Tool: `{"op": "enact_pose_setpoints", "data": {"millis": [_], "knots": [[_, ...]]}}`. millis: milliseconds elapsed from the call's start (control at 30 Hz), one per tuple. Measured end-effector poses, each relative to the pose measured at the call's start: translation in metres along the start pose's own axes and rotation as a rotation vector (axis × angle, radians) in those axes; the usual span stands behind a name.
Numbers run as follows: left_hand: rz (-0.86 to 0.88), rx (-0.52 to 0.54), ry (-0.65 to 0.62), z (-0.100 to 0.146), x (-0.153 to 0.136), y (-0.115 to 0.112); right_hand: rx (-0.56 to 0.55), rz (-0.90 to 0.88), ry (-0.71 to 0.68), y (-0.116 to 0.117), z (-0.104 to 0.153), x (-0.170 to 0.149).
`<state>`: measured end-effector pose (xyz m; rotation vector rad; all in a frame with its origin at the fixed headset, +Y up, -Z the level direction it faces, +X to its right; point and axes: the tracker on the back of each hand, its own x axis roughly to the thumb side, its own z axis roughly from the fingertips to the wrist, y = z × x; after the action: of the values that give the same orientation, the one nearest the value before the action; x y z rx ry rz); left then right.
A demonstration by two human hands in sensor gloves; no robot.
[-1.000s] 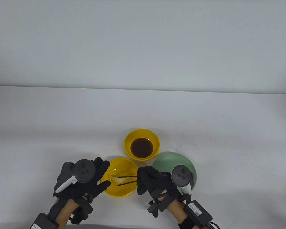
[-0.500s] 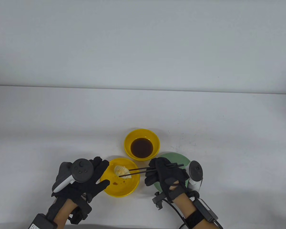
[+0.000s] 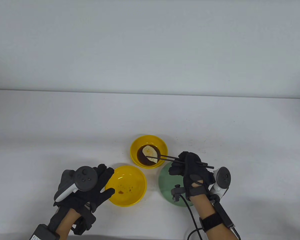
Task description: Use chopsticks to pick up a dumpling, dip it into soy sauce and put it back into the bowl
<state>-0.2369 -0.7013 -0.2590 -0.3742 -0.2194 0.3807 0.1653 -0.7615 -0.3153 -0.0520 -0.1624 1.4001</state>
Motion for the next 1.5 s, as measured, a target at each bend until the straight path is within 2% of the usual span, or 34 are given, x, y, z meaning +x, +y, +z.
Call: {"op": "enact_pose_setpoints", "data": {"millis": [167,433,533,700,800,1000,1100,1200,1300,1400,1500], "knots": [[0.0,-0.003,0.004,0.0,0.0,0.0,0.051,0.23,-0.076,0.013,-0.011,0.0],[-0.002,-0.01,0.009,0.0,0.0,0.0,0.181,0.543,-0.271,0.052,-0.013,0.002],[-0.01,-0.013,0.01,-0.001,0.001,0.0,0.207,0.56,-0.309,0.059,-0.008,0.004],[-0.011,-0.013,0.007,0.0,0.002,0.0,0.189,0.502,-0.308,0.057,-0.006,0.004],[-0.011,-0.012,0.009,0.0,0.001,0.0,0.199,0.564,-0.333,0.057,-0.006,0.005],[-0.005,-0.011,0.008,0.0,0.001,0.0,0.087,0.307,-0.241,0.041,-0.009,0.016],[-0.004,-0.012,0.01,0.0,0.001,0.0,-0.013,0.017,-0.069,0.025,-0.009,0.012],[-0.005,-0.014,0.013,0.0,0.001,0.0,-0.047,-0.131,0.03,0.015,-0.009,0.01],[-0.004,-0.014,0.017,0.0,0.001,0.001,-0.042,-0.136,0.046,0.011,-0.011,0.01],[-0.002,-0.015,0.018,0.0,0.0,0.0,-0.062,0.033,0.043,0.007,-0.013,0.0],[-0.003,-0.013,0.017,0.001,0.0,0.001,-0.059,-0.082,0.051,0.009,-0.014,0.008]]}}
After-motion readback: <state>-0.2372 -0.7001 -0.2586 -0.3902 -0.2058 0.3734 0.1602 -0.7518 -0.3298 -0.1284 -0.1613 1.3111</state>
